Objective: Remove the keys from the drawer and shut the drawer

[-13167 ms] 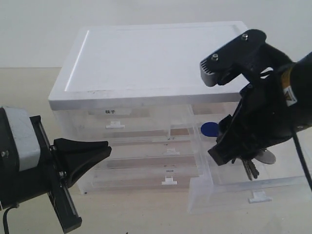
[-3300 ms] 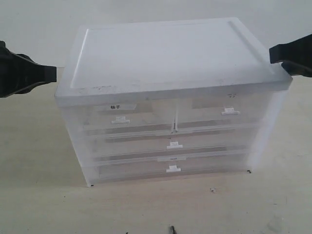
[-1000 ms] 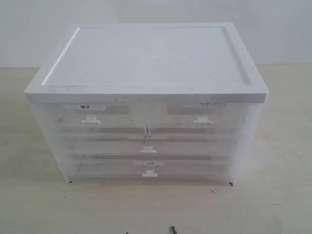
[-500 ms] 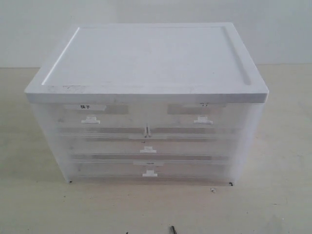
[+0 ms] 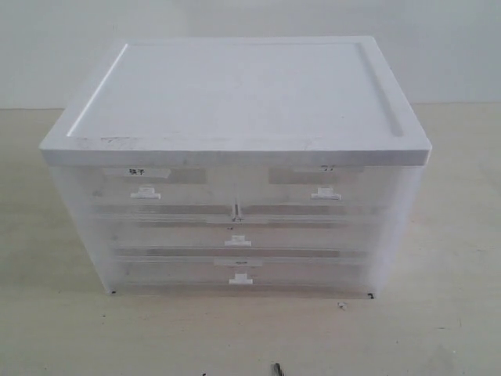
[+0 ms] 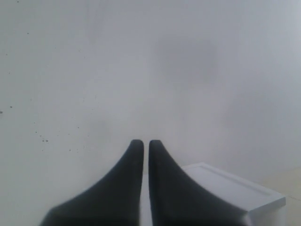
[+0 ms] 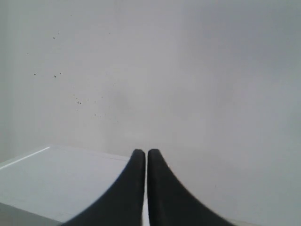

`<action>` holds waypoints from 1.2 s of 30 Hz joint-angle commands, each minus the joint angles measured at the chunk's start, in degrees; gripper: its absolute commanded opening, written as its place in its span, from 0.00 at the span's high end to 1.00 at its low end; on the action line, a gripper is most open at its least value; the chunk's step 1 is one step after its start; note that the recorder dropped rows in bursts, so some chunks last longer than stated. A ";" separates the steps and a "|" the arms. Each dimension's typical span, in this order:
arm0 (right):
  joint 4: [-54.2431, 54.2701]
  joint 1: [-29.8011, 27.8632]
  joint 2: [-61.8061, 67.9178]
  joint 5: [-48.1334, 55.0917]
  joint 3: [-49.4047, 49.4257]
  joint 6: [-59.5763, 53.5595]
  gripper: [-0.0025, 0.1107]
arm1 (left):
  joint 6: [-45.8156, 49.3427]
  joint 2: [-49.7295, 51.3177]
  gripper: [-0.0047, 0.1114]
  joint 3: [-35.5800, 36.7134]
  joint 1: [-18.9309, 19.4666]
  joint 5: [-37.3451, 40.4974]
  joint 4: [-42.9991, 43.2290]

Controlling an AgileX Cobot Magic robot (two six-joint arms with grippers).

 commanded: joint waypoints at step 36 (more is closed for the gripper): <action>-0.33 0.02 -0.20 0.02 0.17 0.00 0.98 | -52.84 -0.26 0.92 29.14 20.13 -19.99 42.34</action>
